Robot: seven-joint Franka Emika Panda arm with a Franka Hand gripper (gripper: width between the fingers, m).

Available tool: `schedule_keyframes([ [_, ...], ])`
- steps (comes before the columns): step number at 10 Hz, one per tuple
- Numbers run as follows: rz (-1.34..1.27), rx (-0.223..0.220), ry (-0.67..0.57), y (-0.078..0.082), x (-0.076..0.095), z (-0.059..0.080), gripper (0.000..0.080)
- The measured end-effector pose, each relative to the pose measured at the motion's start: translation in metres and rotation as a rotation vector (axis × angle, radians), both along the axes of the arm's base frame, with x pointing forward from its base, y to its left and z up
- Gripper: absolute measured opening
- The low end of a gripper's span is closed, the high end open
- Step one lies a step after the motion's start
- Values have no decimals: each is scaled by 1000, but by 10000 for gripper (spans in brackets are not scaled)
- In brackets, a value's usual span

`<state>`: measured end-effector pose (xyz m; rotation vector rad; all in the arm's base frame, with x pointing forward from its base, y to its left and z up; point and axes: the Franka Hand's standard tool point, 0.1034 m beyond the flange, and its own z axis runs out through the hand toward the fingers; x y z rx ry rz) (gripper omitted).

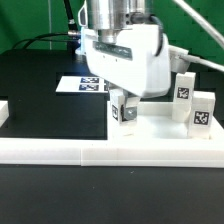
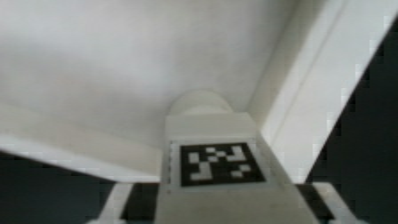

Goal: Assemble square table

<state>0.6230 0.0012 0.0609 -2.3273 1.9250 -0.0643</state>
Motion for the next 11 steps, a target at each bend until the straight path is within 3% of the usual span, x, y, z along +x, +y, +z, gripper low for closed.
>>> schedule_keyframes([
  [4,-543,110,27,3,0,-1,287],
  [7,-516,107,26,5,-2,-2,297],
  [8,-390,94,16,7,-2,-2,493],
  [9,-243,77,-2,3,0,0,598],
  [11,-5,32,-14,1,1,2,643],
])
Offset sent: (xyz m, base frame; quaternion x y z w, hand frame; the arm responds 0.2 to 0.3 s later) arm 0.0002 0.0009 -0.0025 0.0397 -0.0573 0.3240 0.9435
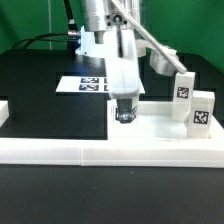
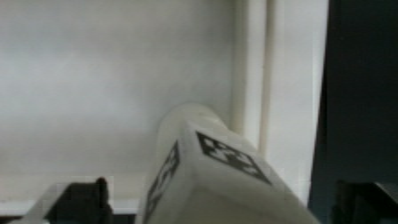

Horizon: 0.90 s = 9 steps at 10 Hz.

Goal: Assemble square table

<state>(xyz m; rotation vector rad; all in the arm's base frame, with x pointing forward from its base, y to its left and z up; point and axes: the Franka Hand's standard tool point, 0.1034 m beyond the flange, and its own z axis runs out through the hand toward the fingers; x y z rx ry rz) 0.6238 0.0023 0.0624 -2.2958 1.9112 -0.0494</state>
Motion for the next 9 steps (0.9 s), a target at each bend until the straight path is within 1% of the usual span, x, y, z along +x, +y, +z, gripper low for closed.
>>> schedule_keyframes([
  [2,108,-17,-10,-1,0,-1,648],
  [4,296,-43,-24,-2,0,0,649],
  [6,586,-85,-41,2,3,6,649],
  [8,807,-113,-51,7,1,1,649],
  [9,766,-108,-48,6,1,1,649],
])
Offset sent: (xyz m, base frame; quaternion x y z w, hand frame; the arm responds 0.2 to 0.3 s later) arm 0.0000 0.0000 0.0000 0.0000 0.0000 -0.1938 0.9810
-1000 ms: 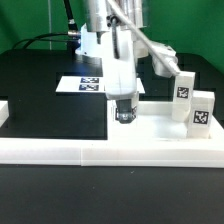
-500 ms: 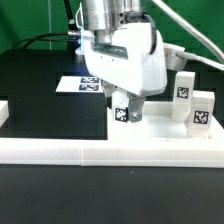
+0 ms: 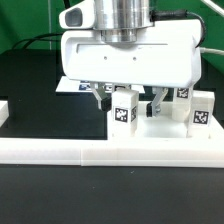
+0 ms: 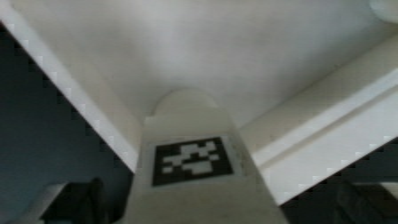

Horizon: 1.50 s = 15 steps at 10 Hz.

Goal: Assemble square table

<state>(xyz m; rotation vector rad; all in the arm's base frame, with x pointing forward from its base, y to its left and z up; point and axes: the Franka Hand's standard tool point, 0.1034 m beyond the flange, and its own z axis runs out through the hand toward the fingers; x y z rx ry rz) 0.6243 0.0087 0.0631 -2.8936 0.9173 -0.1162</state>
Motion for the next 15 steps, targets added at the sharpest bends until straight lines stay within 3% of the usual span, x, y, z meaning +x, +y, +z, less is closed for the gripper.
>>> schedule_keyframes([
  [2,-25,2,2,0,0,0,639],
  [3,-68,7,6,0,0,0,449],
  [4,-141,15,12,0,0,0,449],
  [5,-212,19,23,-3,-3,-2,290],
  [7,-360,35,33,-2,-2,-2,290],
  [9,-739,58,56,1,-2,-2,290],
  [13,-1334,207,101,-1,-1,-3,290],
  [15,-1391,214,107,-1,-1,-3,290],
])
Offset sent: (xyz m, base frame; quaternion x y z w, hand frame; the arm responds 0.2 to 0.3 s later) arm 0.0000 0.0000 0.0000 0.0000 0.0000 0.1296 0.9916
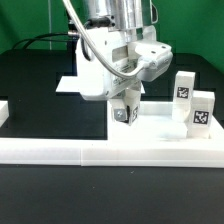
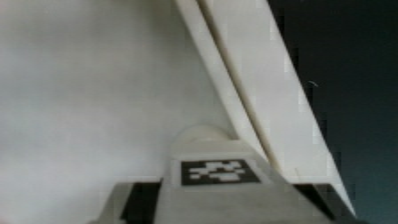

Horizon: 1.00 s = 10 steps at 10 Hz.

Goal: Assemble square table

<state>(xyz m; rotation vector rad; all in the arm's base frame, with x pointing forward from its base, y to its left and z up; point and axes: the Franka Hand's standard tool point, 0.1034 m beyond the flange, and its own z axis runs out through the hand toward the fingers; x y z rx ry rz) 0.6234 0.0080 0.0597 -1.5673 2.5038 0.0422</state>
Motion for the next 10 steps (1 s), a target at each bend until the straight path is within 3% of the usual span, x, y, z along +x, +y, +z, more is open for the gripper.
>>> schedule_keyframes([
  [1,5,-1,0,0,0,0,375],
  [2,43,-7,-5,0,0,0,375],
  [3,197,-27,-25,0,0,0,573],
  [4,439,-55,-55,3,0,-1,625],
  [9,784,-108,-86,2,-1,-1,648],
  [10,1006,-148,-72,-1,-3,-1,648],
])
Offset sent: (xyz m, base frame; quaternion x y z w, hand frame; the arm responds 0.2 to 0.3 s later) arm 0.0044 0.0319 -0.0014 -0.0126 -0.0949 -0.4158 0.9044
